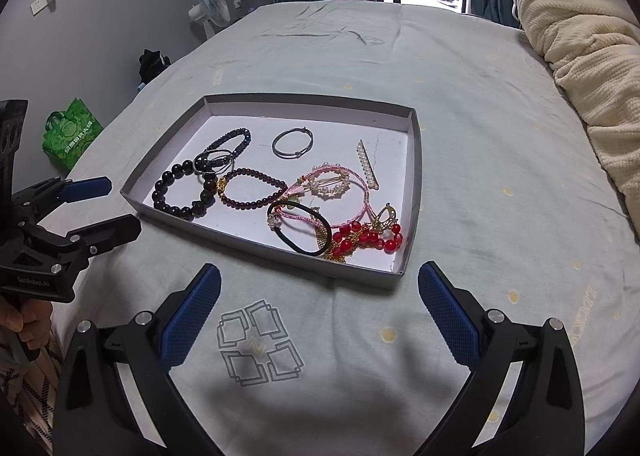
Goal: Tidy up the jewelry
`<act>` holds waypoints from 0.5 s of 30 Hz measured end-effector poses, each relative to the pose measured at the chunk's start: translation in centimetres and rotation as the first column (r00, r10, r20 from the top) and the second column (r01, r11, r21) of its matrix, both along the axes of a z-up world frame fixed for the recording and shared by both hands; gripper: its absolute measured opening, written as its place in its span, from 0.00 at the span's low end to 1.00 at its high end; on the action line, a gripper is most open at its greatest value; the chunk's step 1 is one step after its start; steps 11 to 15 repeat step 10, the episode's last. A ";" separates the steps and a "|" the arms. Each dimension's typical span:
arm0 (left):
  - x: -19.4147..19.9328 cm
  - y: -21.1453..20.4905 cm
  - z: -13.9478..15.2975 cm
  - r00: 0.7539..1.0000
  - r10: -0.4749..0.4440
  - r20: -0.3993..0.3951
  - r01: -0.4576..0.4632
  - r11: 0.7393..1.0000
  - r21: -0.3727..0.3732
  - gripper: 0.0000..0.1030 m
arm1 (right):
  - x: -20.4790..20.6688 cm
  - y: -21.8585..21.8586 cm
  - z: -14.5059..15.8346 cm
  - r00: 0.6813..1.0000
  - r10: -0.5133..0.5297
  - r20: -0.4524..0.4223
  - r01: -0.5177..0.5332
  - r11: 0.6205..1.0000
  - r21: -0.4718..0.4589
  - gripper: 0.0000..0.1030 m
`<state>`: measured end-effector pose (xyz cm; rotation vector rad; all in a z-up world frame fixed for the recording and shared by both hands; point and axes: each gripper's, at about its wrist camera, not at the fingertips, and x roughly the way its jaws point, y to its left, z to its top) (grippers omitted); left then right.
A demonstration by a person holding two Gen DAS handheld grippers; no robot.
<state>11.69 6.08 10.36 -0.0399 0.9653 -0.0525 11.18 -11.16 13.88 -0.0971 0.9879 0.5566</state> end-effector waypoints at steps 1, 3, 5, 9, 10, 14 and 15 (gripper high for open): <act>0.0 0.0 0.0 1.000 0.000 -0.001 0.000 1.000 0.001 0.95 | 0.0 0.0 0.0 1.000 0.000 0.000 0.000 1.000 0.001 0.95; 0.0 0.0 -0.1 1.000 -0.001 -0.003 0.001 1.000 0.004 0.95 | 0.0 0.0 0.0 1.000 0.000 0.001 0.000 1.000 0.000 0.95; 0.0 0.0 -0.1 1.000 0.001 -0.003 -0.001 1.000 0.006 0.95 | 0.0 0.0 0.0 1.000 0.000 0.000 0.000 1.000 0.000 0.95; 0.0 0.0 0.0 1.000 0.002 -0.003 -0.002 1.000 0.006 0.95 | -0.1 0.2 0.0 1.000 0.004 0.000 -0.004 1.000 -0.002 0.95; 0.0 0.0 0.0 1.000 0.002 -0.003 -0.002 1.000 0.005 0.95 | -0.1 0.2 -0.1 1.000 0.004 0.000 -0.004 1.000 -0.002 0.95; 0.0 0.0 0.0 1.000 0.002 -0.003 -0.002 1.000 0.005 0.95 | -0.1 0.2 -0.1 1.000 0.004 0.000 -0.004 1.000 -0.002 0.95; 0.0 0.0 0.0 1.000 0.002 -0.003 -0.002 1.000 0.005 0.95 | -0.1 0.2 -0.1 1.000 0.004 0.000 -0.004 1.000 -0.002 0.95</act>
